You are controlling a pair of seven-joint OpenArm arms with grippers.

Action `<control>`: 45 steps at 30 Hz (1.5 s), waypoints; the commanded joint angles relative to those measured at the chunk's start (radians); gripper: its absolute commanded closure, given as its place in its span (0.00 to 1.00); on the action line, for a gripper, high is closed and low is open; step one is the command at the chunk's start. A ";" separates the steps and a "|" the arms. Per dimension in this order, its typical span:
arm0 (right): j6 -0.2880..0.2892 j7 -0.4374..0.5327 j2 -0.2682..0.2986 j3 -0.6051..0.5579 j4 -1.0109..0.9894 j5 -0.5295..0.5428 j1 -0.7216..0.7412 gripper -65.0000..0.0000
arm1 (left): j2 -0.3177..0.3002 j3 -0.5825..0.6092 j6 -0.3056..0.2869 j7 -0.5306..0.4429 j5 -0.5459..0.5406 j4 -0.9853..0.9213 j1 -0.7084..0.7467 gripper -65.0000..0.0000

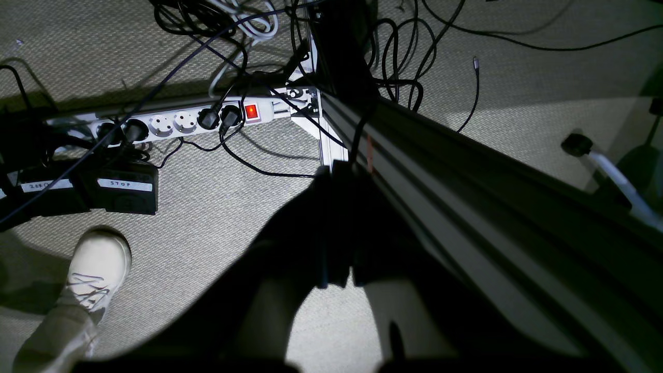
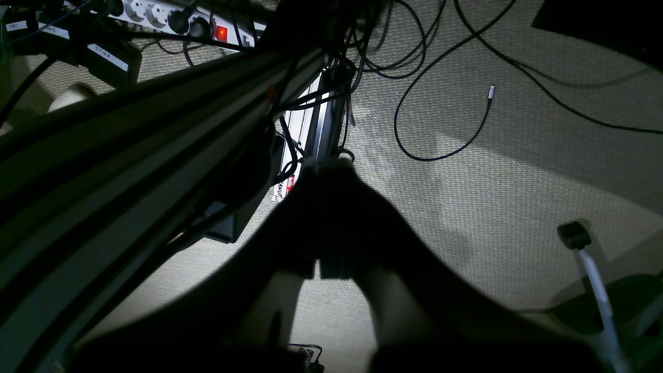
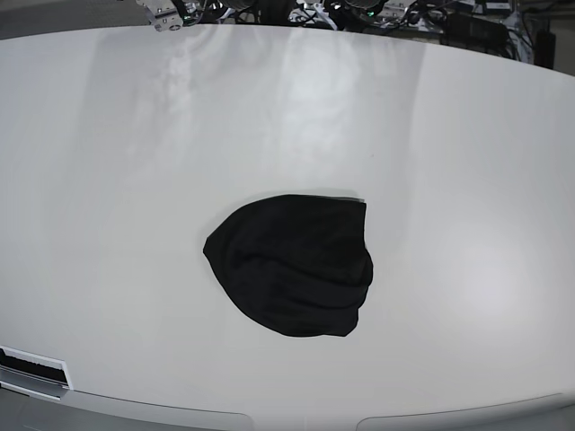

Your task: Layout the t-shirt on the table in an organized manner, then fold the t-shirt properly

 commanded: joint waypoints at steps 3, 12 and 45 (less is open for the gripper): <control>0.010 0.011 0.011 -0.001 0.023 0.003 0.038 1.00 | 0.001 0.003 -0.006 -0.014 -0.004 0.018 -0.002 1.00; 0.010 -0.077 0.011 -0.001 0.023 0.003 0.037 1.00 | 0.000 0.003 -0.028 0.051 0.012 0.022 0.006 1.00; 0.068 -0.558 0.290 0.001 1.434 0.119 -0.940 1.00 | -0.416 -0.117 -0.124 0.474 0.031 1.312 0.842 1.00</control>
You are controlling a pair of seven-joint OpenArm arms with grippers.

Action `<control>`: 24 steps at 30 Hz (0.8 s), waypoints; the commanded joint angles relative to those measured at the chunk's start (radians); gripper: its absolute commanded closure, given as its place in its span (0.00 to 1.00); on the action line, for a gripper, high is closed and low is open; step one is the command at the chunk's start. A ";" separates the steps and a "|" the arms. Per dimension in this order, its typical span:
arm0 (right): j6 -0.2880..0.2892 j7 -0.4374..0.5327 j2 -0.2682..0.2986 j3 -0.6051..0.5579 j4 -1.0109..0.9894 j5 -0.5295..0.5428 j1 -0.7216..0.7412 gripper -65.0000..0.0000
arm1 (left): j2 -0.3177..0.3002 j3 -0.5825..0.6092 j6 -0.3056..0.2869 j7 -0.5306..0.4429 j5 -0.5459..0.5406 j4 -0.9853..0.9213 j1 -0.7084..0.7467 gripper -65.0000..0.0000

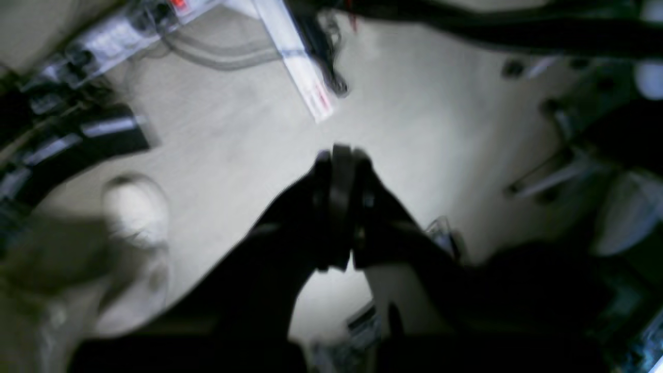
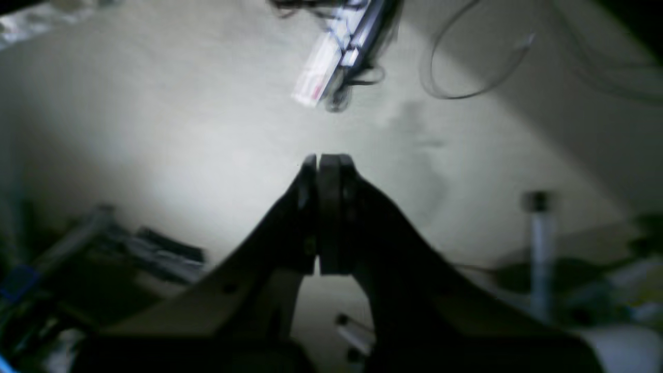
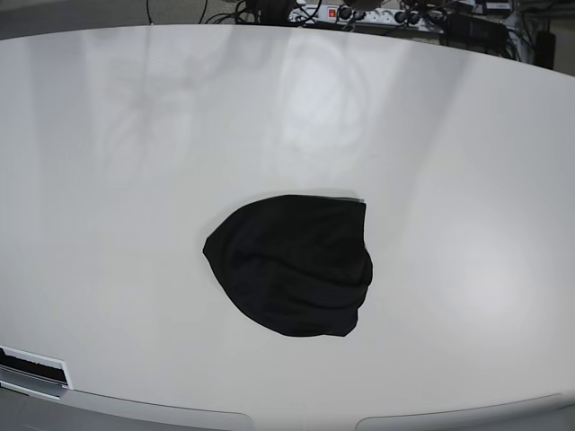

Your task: Layout the t-shirt on the table in an organized manner, then fold the t-shirt properly

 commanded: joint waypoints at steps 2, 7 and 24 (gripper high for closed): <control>-0.029 -0.056 0.014 0.002 0.133 -0.021 -0.063 1.00 | 0.001 -0.068 -0.024 0.019 -0.011 0.144 0.076 1.00; -0.077 -0.079 0.020 0.002 0.419 -0.125 -0.123 1.00 | 0.001 -0.242 -0.042 0.039 -0.012 0.442 0.163 1.00; 0.086 0.235 0.019 0.001 0.506 -0.035 0.332 1.00 | 0.008 -0.381 -0.045 -0.113 -0.016 0.504 -0.114 1.00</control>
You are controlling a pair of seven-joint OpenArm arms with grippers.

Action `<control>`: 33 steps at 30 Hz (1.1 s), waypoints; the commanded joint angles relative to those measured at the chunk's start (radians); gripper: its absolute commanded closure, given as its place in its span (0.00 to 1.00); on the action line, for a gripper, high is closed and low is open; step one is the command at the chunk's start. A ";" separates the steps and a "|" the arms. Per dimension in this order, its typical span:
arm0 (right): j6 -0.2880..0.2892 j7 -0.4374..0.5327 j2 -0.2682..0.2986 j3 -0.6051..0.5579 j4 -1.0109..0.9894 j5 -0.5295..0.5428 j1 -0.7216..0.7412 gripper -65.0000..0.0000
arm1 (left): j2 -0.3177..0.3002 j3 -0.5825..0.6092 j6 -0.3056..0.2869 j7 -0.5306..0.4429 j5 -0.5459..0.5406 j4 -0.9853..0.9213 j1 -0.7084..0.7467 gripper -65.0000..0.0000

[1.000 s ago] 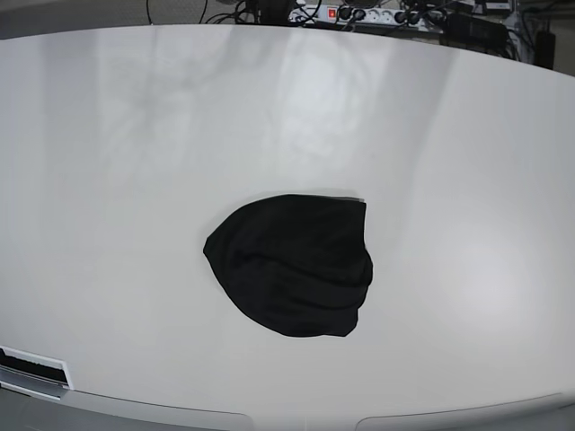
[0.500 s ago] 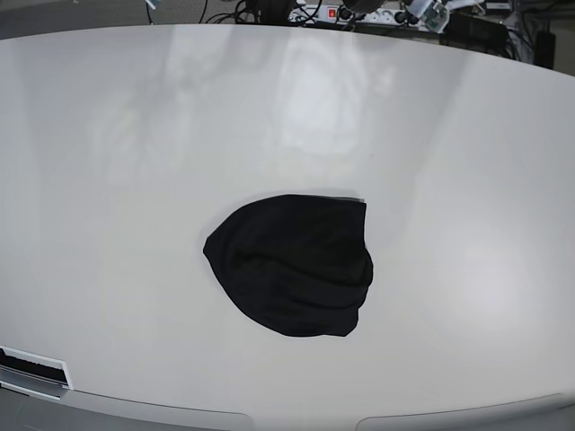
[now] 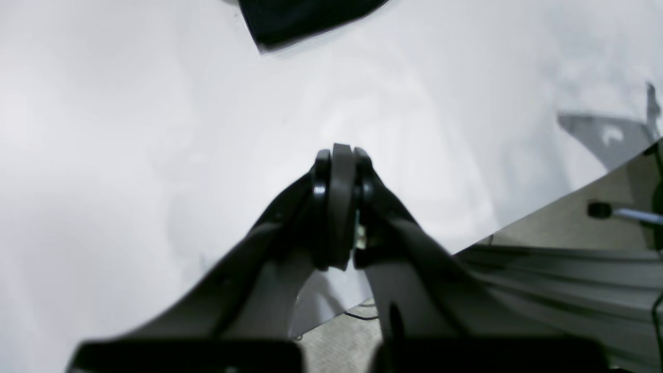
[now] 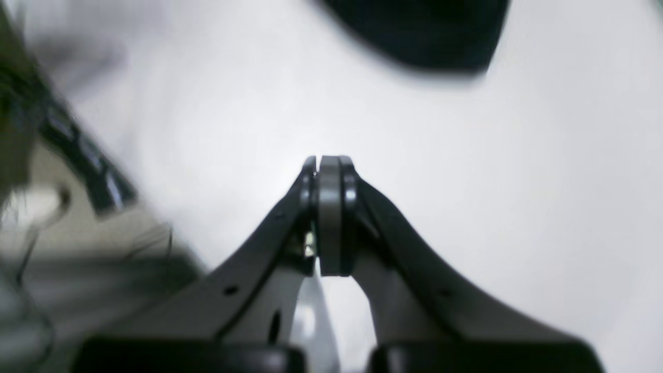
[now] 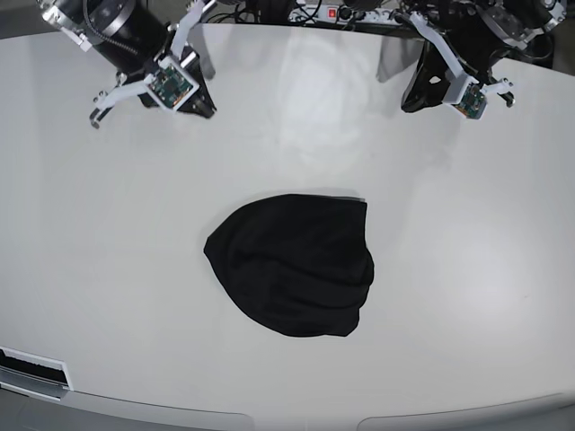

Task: Layout the t-shirt on the table in an organized manner, then fold the t-shirt properly
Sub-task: 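Lower the right gripper onto the black t-shirt and pinch its edge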

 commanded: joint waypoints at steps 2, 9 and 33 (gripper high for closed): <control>-0.005 0.064 0.000 0.003 -0.010 0.032 0.087 1.00 | -0.008 -0.005 -0.025 -0.028 -0.020 -0.033 -0.048 1.00; 0.090 0.097 -0.080 -0.045 -0.282 0.165 0.406 1.00 | -0.008 -0.005 -0.114 -0.030 -0.073 -0.268 -0.238 1.00; 0.085 -0.014 -0.384 -0.257 -1.131 0.066 1.011 1.00 | -0.013 -0.005 -0.121 -0.023 -0.095 -0.390 -0.388 1.00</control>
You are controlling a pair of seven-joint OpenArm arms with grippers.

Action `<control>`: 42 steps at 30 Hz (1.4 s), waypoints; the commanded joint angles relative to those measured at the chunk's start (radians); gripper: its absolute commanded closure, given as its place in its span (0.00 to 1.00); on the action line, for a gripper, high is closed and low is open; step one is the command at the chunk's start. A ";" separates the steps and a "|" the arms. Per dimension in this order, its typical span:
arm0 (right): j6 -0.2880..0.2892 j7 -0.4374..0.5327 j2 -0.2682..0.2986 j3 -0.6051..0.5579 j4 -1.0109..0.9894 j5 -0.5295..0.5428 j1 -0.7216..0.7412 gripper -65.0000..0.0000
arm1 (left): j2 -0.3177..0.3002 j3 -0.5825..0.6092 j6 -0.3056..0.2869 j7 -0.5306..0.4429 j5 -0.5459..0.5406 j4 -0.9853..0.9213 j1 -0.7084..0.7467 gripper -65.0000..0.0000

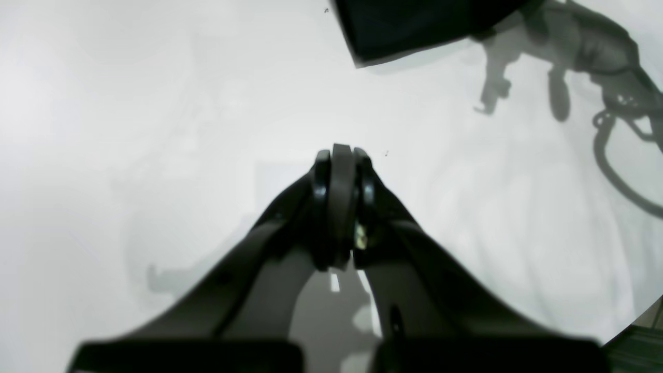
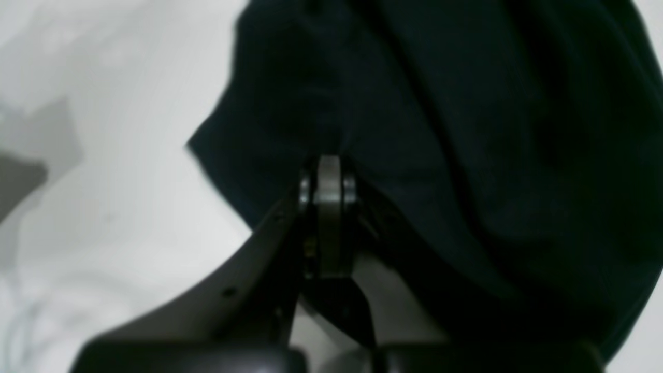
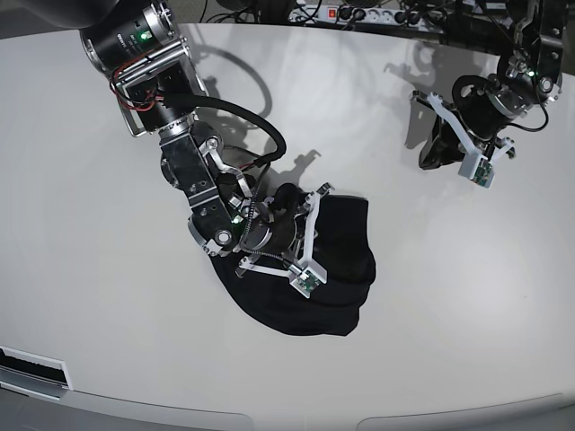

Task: Layout the t-shirt on the table in an organized manner, then fold the t-shirt properly
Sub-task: 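Lower the right gripper onto the black t-shirt and pinch its edge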

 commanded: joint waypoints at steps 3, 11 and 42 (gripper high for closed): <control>-0.008 -0.064 0.000 0.003 0.178 0.016 0.027 1.00 | -0.020 -0.006 -0.008 -0.023 -0.013 0.016 -0.003 1.00; -0.079 -0.192 0.118 0.041 0.751 0.019 -0.023 1.00 | -0.049 -0.006 -0.011 -0.023 -0.013 0.016 -0.003 1.00; -0.008 0.054 -0.051 0.111 0.024 -0.045 -0.033 1.00 | -0.058 -0.006 -0.011 -0.023 -0.034 0.016 -0.003 1.00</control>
